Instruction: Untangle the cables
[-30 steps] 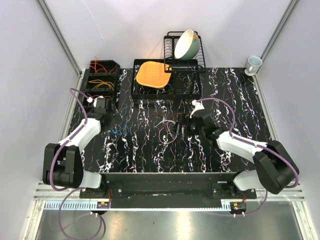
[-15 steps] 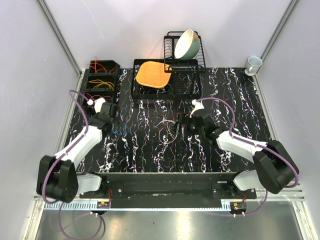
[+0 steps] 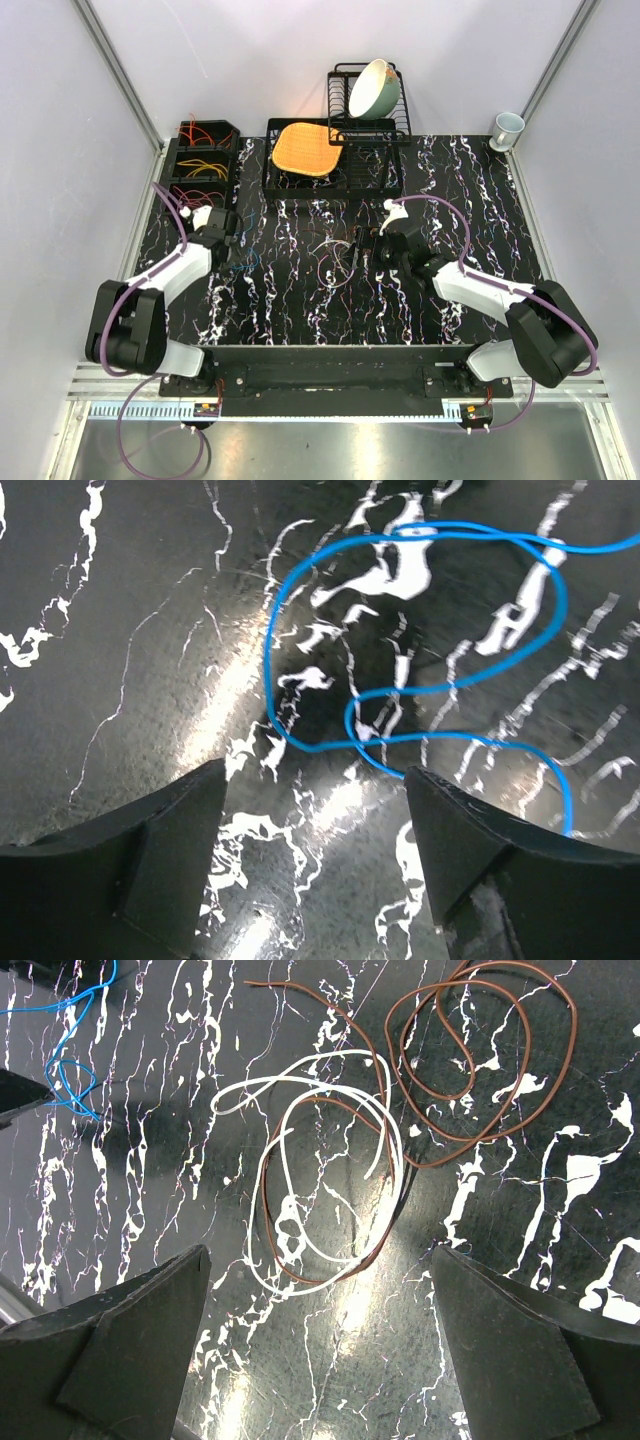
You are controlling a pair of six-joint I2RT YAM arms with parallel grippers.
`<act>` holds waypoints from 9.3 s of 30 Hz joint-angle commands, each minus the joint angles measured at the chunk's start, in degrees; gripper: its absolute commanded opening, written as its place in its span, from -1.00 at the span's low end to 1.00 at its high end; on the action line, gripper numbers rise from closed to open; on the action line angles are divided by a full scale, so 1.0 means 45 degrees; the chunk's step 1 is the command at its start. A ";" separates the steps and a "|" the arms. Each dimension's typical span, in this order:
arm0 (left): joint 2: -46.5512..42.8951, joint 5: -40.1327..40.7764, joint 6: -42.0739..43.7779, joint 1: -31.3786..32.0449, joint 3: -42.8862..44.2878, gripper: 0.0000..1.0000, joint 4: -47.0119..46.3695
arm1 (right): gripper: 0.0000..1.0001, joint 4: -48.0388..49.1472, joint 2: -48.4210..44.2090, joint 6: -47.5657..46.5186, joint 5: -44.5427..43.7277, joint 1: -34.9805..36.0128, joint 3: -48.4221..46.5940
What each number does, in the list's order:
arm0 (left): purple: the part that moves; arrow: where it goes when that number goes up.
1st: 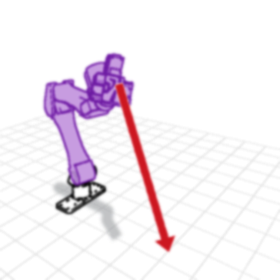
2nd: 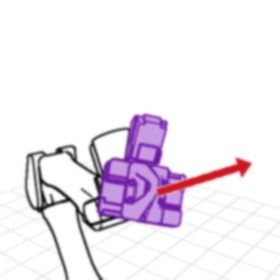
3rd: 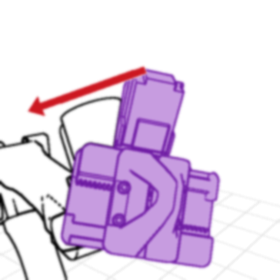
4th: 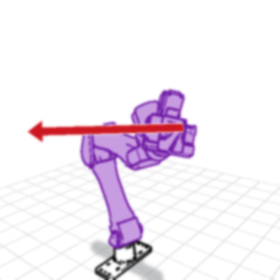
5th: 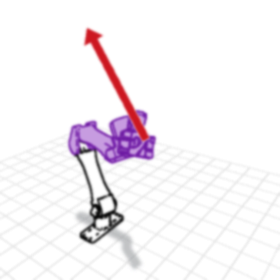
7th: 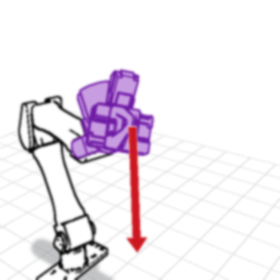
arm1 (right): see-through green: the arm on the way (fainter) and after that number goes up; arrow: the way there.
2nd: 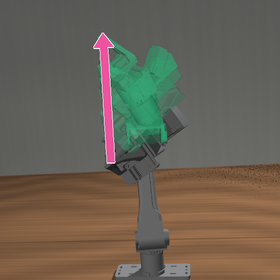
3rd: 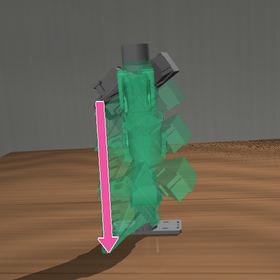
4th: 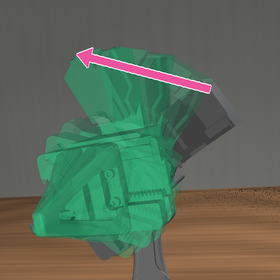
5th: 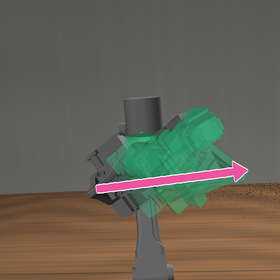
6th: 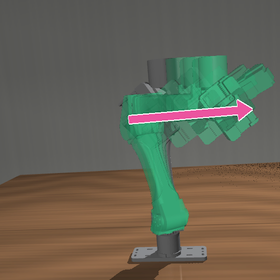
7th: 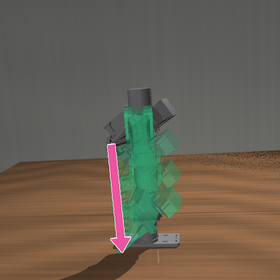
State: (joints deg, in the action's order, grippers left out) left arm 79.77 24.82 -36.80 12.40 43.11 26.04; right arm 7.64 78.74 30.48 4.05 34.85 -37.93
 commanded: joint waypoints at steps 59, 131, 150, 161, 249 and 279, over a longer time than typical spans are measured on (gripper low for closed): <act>0.3403 -0.3502 0.2785 -0.1544 1.1724 -1.00 0.3040 | 0.95 0.0373 -0.0154 -0.0015 0.0017 -0.0069 -0.0340; 0.6377 -0.4305 0.3020 -0.3187 1.7062 0.64 0.3041 | 0.92 0.0861 -0.0427 0.0063 -0.0061 -0.0050 0.0050; 0.1806 -0.5434 0.3528 0.0971 0.7849 0.58 0.1208 | 0.93 0.0764 -0.0427 0.0102 -0.0139 -0.0069 0.0031; 0.1745 -0.7136 0.3685 0.4095 0.5107 0.51 -0.0864 | 0.91 0.0685 -0.0584 0.0238 -0.0452 -0.0050 0.0109; 0.3775 -0.3994 -0.1431 0.7477 0.4950 0.14 0.0190 | 0.91 0.0334 -0.0369 0.0317 -0.0647 -0.0050 -0.0125; 0.5946 -0.1394 -0.1999 0.7810 0.5029 -0.19 -0.0787 | 0.92 0.0334 -0.0369 0.0297 -0.0608 -0.0050 -0.0145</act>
State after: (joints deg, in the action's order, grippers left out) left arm 104.57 15.88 -44.91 47.53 65.10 25.54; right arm 8.21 77.76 31.59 2.46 34.85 -37.47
